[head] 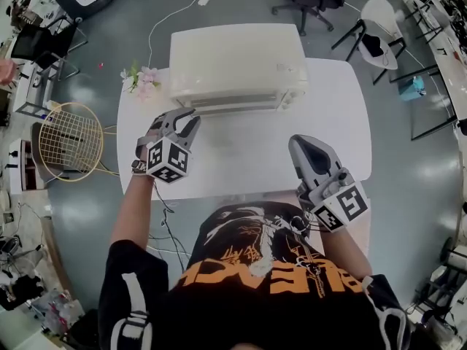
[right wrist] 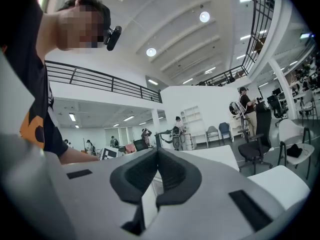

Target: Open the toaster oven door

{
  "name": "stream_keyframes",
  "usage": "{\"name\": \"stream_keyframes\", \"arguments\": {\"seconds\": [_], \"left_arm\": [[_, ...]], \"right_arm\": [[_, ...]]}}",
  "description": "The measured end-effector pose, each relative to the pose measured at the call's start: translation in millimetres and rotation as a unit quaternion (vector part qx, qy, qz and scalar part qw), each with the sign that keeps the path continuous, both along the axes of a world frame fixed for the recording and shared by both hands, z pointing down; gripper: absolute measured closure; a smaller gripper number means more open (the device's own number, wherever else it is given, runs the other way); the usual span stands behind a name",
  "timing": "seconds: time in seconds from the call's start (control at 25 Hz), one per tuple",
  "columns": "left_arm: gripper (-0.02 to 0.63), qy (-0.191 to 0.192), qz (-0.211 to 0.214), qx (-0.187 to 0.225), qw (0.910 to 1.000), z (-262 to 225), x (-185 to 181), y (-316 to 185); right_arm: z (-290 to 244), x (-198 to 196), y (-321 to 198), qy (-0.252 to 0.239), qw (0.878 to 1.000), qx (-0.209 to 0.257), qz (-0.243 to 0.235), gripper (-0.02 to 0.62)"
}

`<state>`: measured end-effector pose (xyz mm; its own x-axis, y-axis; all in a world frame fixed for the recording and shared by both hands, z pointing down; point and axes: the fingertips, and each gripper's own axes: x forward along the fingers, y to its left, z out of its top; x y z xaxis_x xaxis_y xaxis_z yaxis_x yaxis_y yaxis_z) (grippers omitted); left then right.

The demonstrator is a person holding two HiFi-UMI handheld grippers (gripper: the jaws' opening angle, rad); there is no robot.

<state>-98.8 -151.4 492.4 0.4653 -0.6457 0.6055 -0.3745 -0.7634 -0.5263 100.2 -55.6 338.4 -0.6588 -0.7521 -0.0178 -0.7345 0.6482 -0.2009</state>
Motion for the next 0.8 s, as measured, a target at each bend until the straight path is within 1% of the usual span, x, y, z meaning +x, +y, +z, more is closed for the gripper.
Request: {"name": "stream_keyframes", "arguments": {"seconds": [0.12,0.24,0.4,0.44,0.52,0.6,0.72,0.8], "left_arm": [[0.511,-0.032,0.009,-0.017,0.9993,12,-5,-14],[0.511,-0.072,0.022,-0.033,0.9966,28,-8,-23],[0.508,-0.098,0.046,-0.058,0.9924,32,-7,-22],[0.507,-0.11,0.056,-0.064,0.9903,33,-7,-21],[0.48,-0.144,0.079,-0.072,0.9838,37,-7,-17],[0.487,-0.174,0.096,-0.074,0.9772,42,-6,-17],[0.492,-0.213,0.111,-0.086,0.9671,52,-2,-20],[0.496,-0.229,0.113,-0.098,0.9618,58,1,-22]], "right_arm": [[3,5,-1,-0.005,1.0,-0.008,0.004,0.581],[7,9,-1,-0.01,1.0,-0.016,0.008,0.581],[10,12,-2,-0.003,1.0,-0.019,0.01,0.581],[11,12,-3,0.002,1.0,-0.018,0.009,0.581],[11,8,-5,0.018,1.0,-0.014,0.0,0.581],[10,2,-9,0.028,0.999,-0.011,-0.013,0.581],[7,-10,-13,0.031,0.999,-0.009,-0.032,0.581],[8,-16,-13,0.033,0.999,-0.009,-0.041,0.581]]}}
